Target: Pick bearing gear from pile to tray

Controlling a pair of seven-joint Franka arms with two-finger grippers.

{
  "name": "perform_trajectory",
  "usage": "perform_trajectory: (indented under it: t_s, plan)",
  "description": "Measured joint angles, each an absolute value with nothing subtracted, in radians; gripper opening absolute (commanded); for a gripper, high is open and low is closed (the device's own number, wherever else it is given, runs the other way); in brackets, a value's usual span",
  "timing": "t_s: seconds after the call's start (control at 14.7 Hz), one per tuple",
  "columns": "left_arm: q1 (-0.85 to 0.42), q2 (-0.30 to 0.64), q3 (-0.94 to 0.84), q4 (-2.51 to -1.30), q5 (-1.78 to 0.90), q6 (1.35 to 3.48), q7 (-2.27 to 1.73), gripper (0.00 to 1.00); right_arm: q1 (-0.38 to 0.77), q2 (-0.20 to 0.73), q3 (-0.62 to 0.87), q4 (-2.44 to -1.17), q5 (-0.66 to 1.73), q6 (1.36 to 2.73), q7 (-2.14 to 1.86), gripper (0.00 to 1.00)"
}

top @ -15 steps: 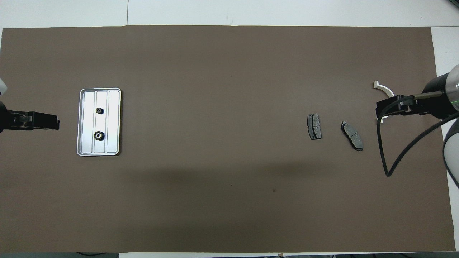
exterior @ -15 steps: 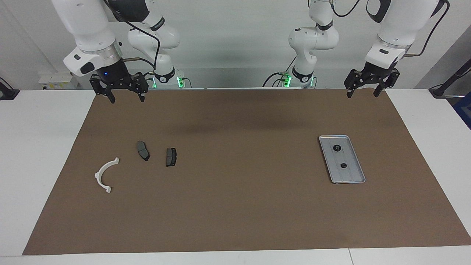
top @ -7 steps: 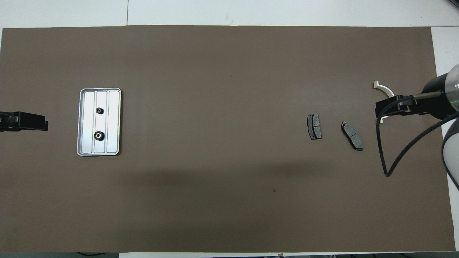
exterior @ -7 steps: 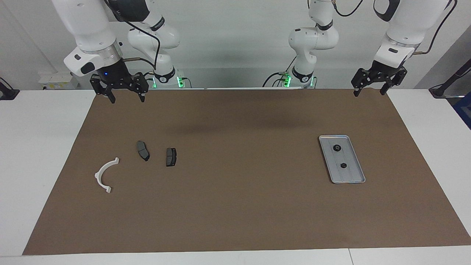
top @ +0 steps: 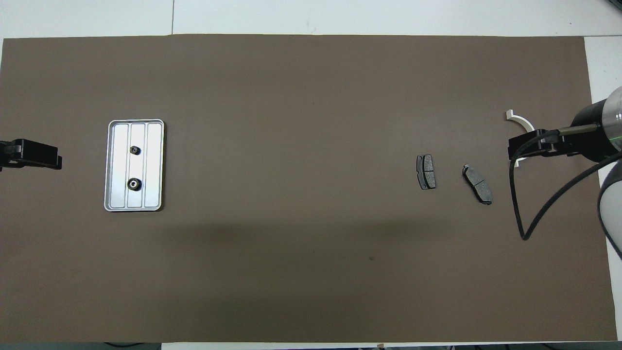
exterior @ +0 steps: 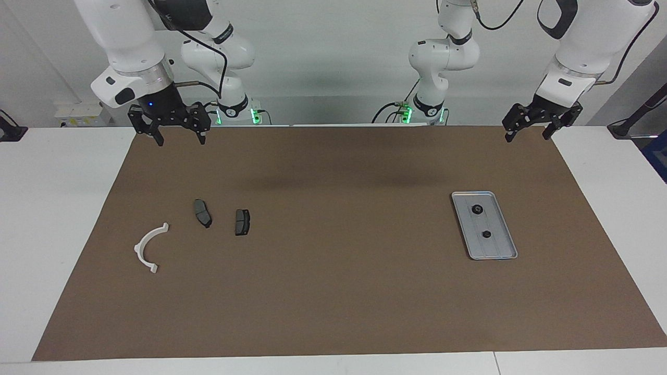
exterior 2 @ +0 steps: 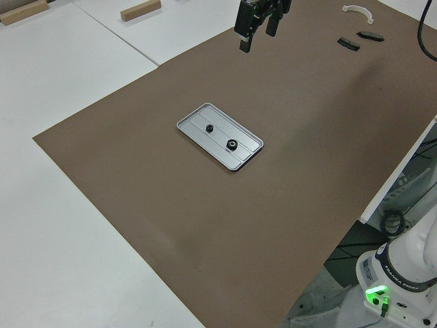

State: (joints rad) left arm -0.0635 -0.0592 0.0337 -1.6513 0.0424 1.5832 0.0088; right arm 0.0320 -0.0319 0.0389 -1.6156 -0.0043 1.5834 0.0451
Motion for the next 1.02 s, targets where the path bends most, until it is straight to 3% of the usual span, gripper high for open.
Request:
perform_trajectory:
  t_s: [1.02]
  plan:
    - [-0.062, -0.028, 0.025, -1.651, 0.039, 1.574, 0.016, 1.0, 0.032, -0.032, 0.039, -1.616, -0.004, 1.583, 0.045, 1.0]
